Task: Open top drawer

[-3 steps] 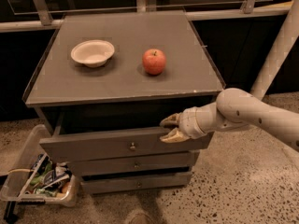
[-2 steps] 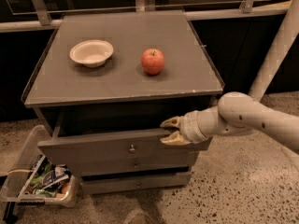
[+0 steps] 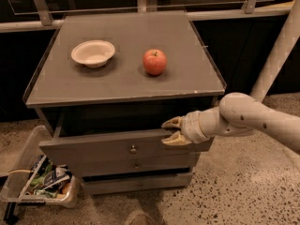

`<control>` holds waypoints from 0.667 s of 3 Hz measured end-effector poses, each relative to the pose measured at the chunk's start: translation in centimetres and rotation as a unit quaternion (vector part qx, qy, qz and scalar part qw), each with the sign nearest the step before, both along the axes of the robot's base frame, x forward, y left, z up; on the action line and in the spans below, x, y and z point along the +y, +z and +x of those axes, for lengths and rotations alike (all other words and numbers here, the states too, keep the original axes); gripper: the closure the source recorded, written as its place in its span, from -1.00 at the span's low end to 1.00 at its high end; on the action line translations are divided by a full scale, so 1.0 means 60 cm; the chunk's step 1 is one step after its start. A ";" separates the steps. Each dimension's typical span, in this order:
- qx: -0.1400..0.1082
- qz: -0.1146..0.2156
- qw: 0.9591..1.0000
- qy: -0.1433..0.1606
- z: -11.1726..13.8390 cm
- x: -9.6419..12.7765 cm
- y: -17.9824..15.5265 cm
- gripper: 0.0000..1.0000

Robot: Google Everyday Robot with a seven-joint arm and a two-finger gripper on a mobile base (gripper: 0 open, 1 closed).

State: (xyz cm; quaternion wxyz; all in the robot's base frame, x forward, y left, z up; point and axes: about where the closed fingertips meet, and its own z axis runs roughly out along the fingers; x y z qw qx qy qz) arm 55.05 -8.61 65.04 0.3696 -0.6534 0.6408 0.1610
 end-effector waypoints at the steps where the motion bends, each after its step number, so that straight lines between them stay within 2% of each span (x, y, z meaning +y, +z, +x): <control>1: 0.000 0.000 1.000 0.000 0.000 0.000 0.000 -0.46; 2: 0.004 0.008 1.000 0.002 -0.018 -0.004 -0.011 -0.92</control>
Offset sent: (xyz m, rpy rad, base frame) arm -0.0252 -0.0095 -0.0139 0.0357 0.0171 0.0003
